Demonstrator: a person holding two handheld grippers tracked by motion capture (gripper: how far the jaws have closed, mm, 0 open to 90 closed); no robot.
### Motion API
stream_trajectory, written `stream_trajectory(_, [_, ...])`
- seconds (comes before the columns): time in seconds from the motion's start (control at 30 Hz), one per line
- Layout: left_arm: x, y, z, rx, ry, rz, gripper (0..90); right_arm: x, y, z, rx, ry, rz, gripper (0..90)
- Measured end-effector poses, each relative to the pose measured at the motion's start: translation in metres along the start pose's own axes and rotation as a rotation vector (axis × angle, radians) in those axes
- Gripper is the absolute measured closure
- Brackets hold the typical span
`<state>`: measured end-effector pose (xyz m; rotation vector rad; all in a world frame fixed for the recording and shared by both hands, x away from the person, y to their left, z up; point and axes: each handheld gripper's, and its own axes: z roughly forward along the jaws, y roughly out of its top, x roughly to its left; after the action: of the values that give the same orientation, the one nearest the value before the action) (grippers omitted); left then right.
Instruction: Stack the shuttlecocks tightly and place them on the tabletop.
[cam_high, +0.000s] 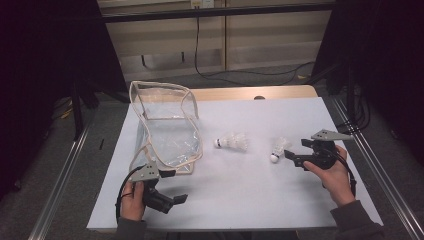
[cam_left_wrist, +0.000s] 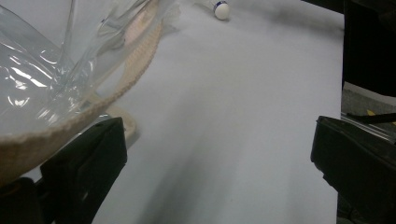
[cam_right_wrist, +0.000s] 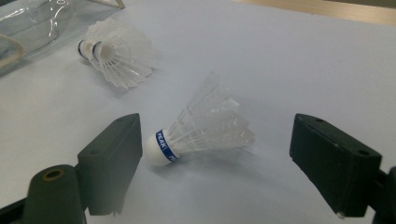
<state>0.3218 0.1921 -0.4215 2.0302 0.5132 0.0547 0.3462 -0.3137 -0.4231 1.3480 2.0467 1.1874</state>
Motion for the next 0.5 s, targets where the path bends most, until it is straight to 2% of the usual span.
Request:
stream_trajectory(0.13, [0.001, 0.000, 0.000, 0.002, 0.000, 0.003, 3.7, -0.002, 0.002, 0.005, 0.003, -0.015, 0.008, 14.5])
stream_trajectory(0.5, [0.001, 0.000, 0.001, 0.004, -0.002, 0.004, 3.5, -0.007, 0.008, 0.019, 0.035, -0.010, -0.013, 14.0])
